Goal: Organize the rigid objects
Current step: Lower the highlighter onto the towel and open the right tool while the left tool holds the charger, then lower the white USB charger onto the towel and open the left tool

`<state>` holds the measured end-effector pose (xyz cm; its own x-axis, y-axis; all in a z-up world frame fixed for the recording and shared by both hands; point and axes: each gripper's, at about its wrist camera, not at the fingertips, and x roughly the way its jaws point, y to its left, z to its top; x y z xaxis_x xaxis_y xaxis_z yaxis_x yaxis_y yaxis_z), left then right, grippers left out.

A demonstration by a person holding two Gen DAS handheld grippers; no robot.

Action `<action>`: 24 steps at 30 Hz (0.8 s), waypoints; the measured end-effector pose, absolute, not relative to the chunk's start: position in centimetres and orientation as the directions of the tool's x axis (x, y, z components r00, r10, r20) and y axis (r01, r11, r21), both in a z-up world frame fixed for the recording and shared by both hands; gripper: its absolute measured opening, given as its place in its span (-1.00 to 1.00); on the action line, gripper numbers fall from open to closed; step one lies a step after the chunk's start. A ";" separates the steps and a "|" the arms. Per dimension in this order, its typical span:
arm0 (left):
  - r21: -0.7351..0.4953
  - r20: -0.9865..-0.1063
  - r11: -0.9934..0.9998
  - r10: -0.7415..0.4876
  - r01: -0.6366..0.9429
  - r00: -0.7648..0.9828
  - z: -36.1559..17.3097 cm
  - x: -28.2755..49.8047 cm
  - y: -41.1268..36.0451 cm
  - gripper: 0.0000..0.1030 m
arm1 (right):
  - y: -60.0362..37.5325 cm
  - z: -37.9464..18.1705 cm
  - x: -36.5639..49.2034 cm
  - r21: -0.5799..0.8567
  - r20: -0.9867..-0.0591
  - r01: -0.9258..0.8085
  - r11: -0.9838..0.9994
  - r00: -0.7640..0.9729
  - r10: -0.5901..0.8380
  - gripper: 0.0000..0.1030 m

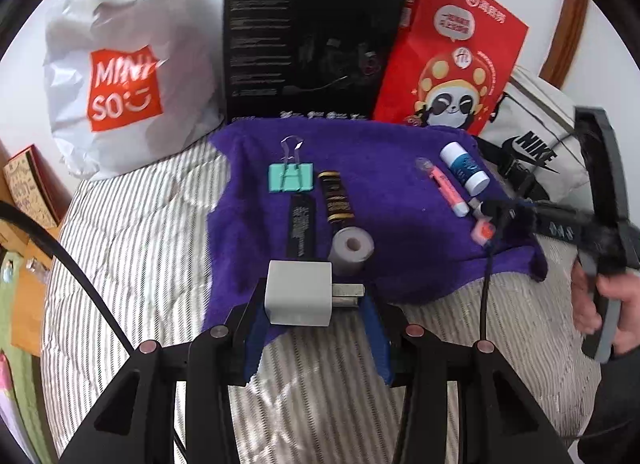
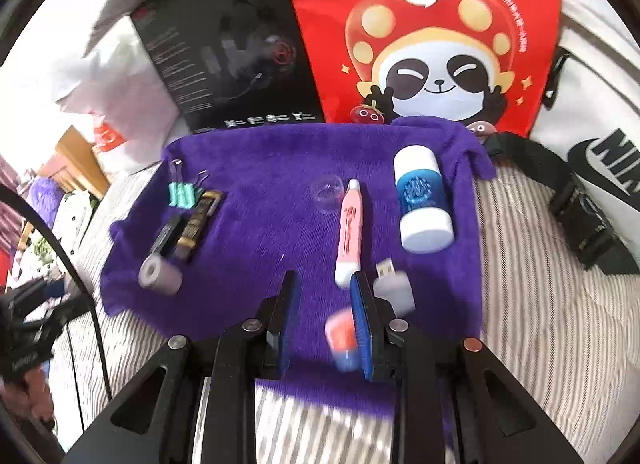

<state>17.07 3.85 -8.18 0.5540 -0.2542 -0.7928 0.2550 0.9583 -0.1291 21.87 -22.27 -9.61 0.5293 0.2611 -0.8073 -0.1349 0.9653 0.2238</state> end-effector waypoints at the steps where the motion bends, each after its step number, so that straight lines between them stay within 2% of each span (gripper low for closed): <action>1: -0.136 -0.789 0.956 -0.264 0.261 0.554 -8.1 17.1 3.6 -0.19 | -22.3 -9.4 21.3 0.220 -0.808 -0.141 0.965 0.528 0.261 -0.49; 5: -0.173 -0.767 0.943 -0.310 0.285 0.561 -7.6 17.4 2.4 -0.19 | -23.1 -8.8 18.7 0.182 -0.806 -0.143 0.973 0.545 0.231 -0.49; 12: -0.181 -0.756 0.935 -0.331 0.307 0.564 -7.6 18.2 -0.6 -0.19 | -25.9 -8.5 15.4 0.246 -0.782 -0.105 0.964 0.567 0.261 -0.48; 24: -0.146 -0.790 0.954 -0.271 0.260 0.550 -10.6 22.7 -5.6 -0.19 | -29.6 -9.2 14.1 0.323 -0.763 -0.063 0.944 0.573 0.299 -0.48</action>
